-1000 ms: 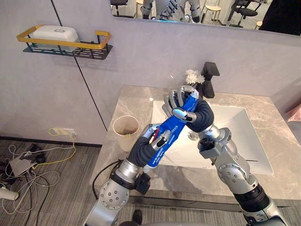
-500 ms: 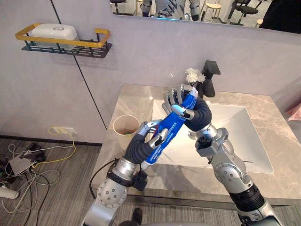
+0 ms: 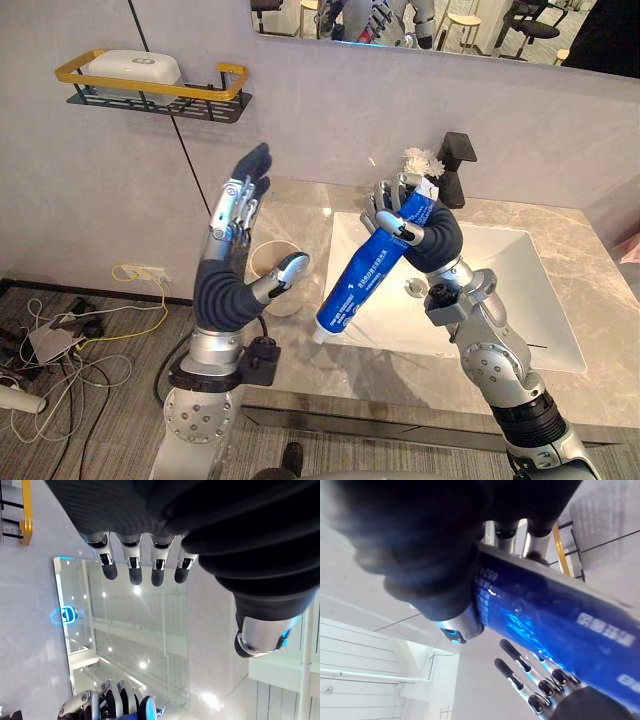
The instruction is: Organize washtable
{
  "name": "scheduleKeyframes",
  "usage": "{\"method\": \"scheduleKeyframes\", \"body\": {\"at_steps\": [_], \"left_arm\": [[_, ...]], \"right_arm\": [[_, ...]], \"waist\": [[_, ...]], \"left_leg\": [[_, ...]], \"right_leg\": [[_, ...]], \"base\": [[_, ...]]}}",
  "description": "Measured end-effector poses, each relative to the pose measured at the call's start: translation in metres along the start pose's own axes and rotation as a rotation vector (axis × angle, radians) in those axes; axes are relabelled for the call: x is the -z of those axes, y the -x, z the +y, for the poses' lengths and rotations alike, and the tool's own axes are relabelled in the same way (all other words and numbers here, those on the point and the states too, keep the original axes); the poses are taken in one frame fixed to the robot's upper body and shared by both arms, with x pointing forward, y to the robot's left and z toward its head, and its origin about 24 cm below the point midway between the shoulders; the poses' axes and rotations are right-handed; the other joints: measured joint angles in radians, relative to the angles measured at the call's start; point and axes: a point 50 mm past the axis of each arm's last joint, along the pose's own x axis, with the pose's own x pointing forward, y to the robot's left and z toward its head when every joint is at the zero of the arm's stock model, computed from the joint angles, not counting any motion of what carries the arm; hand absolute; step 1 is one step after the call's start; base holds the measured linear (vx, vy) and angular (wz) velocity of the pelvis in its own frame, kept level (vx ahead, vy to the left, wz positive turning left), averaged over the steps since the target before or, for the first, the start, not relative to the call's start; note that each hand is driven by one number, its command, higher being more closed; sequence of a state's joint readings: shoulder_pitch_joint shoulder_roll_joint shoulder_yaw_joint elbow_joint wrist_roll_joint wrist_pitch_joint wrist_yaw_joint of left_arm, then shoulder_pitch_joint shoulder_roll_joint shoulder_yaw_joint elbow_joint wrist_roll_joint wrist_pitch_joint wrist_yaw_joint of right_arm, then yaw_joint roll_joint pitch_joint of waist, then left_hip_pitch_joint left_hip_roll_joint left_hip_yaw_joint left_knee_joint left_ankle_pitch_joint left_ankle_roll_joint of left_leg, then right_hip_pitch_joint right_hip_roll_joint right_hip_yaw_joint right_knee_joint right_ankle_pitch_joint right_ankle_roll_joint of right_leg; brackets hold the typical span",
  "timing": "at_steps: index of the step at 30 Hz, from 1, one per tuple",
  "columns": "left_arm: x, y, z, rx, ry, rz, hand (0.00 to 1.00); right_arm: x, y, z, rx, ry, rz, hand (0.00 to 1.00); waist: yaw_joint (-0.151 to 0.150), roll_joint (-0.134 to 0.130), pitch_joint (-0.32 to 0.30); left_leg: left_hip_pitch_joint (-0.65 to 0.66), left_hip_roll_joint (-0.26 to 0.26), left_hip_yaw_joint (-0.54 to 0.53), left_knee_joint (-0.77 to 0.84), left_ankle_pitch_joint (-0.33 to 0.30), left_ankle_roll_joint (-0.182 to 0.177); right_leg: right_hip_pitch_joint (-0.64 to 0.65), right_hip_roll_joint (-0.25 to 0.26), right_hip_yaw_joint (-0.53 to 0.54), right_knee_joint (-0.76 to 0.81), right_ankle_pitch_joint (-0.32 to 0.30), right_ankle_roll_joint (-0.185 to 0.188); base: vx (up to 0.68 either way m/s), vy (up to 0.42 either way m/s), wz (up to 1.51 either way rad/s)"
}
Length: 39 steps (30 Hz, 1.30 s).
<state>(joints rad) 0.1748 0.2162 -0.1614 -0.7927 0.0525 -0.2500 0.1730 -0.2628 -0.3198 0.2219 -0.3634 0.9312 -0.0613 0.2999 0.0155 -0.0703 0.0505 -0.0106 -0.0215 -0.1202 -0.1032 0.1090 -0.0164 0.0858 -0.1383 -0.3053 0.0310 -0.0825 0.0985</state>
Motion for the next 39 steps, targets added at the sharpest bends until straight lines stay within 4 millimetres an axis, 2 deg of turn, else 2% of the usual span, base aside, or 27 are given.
{"method": "scheduleKeyframes", "body": {"at_steps": [6, 9, 12, 17, 21, 22, 26, 27, 29, 32, 35, 39], "left_arm": [[-0.001, 0.003, 0.023, -0.133, -0.094, 0.010, 0.00], [0.002, 0.017, 0.044, -0.261, -0.179, 0.076, 0.00], [0.013, 0.036, 0.068, -0.405, -0.283, 0.187, 0.00], [0.043, 0.083, 0.098, -0.573, -0.390, 0.451, 0.00], [0.079, 0.140, 0.118, -0.673, -0.405, 0.761, 0.00], [0.091, 0.160, 0.120, -0.691, -0.402, 0.873, 0.00], [0.129, 0.237, 0.108, -0.698, -0.329, 1.284, 0.00], [0.132, 0.249, 0.105, -0.693, -0.318, 1.346, 0.00], [0.140, 0.290, 0.089, -0.684, -0.267, 1.567, 0.00], [0.138, 0.323, 0.070, -0.638, -0.212, 1.749, 0.00], [0.137, 0.337, 0.061, -0.589, -0.177, 1.836, 0.00], [0.140, 0.340, 0.063, -0.473, -0.180, 1.886, 0.00]], "right_arm": [[-0.004, 0.005, -0.004, 0.038, 0.016, -0.015, 1.00], [-0.007, 0.012, -0.006, 0.072, 0.045, -0.025, 1.00], [-0.014, 0.019, -0.009, 0.110, 0.063, -0.056, 1.00], [-0.022, 0.024, -0.012, 0.138, 0.085, -0.100, 1.00], [-0.025, 0.025, -0.014, 0.146, 0.098, -0.112, 1.00], [-0.027, 0.025, -0.015, 0.150, 0.105, -0.118, 1.00], [-0.032, 0.020, -0.014, 0.129, 0.115, -0.141, 1.00], [-0.032, 0.017, -0.014, 0.119, 0.113, -0.146, 1.00], [-0.037, 0.007, -0.010, 0.077, 0.120, -0.184, 1.00], [-0.039, 0.001, -0.005, 0.045, 0.117, -0.207, 1.00], [-0.038, -0.002, -0.003, 0.044, 0.114, -0.220, 1.00], [-0.035, -0.012, -0.003, 0.039, 0.140, -0.208, 1.00]], "waist": [[0.002, 0.000, 0.000], [0.005, 0.000, 0.000], [0.024, 0.003, 0.001], [0.032, 0.002, 0.001], [0.039, 0.001, 0.000], [0.042, 0.000, 0.000], [0.053, -0.004, -0.002], [0.052, -0.005, -0.002], [0.052, -0.011, -0.004], [0.051, -0.024, -0.013], [0.053, -0.032, -0.014], [0.052, -0.037, -0.013]], "left_leg": [[-0.008, 0.000, -0.013, 0.000, 0.004, -0.002], [-0.011, -0.001, -0.016, 0.000, 0.003, -0.002], [-0.012, 0.000, -0.017, 0.000, 0.003, -0.003], [-0.017, -0.001, -0.019, 0.000, 0.003, -0.003], [-0.023, 0.000, -0.019, 0.000, 0.003, -0.003], [-0.024, 0.000, -0.019, 0.000, 0.003, -0.003], [-0.026, 0.000, -0.019, 0.000, 0.003, -0.003], [-0.026, 0.001, -0.019, 0.000, 0.003, -0.003], [-0.027, 0.003, -0.015, 0.000, 0.003, -0.003], [-0.027, 0.003, -0.013, 0.000, 0.003, -0.003], [-0.027, 0.004, -0.018, 0.000, 0.004, -0.004], [-0.030, 0.006, -0.029, 0.000, 0.005, -0.005]], "right_leg": [[0.002, 0.001, -0.010, 0.000, 0.000, 0.000], [0.002, 0.001, -0.020, 0.001, -0.001, 0.000], [0.002, 0.001, -0.024, 0.001, -0.001, -0.001], [-0.001, 0.001, -0.027, 0.000, -0.005, -0.006], [-0.004, 0.001, -0.032, 0.000, -0.002, -0.001], [-0.004, 0.001, -0.033, 0.000, -0.002, -0.001], [-0.006, -0.001, -0.035, -0.001, -0.002, -0.001], [-0.007, -0.001, -0.035, -0.001, -0.002, -0.001], [-0.017, -0.002, -0.031, 0.000, -0.002, -0.001], [-0.019, -0.002, -0.027, 0.000, -0.002, -0.001], [-0.018, -0.002, -0.025, 0.000, -0.001, -0.002], [-0.017, 0.000, -0.025, 0.000, -0.001, -0.002]], "base": [[-0.01, -0.011, 0.06], [-0.02, -0.007, 0.04], [-0.03, -0.008, 0.05], [-0.03, -0.005, 0.04], [0.00, 0.000, 0.00], [0.00, 0.000, 0.00], [0.00, 0.000, 0.00], [0.00, 0.000, 0.00], [-0.03, -0.006, -0.05], [-0.01, -0.004, -0.03], [0.00, 0.000, 0.00], [-0.04, -0.010, 0.05]]}}
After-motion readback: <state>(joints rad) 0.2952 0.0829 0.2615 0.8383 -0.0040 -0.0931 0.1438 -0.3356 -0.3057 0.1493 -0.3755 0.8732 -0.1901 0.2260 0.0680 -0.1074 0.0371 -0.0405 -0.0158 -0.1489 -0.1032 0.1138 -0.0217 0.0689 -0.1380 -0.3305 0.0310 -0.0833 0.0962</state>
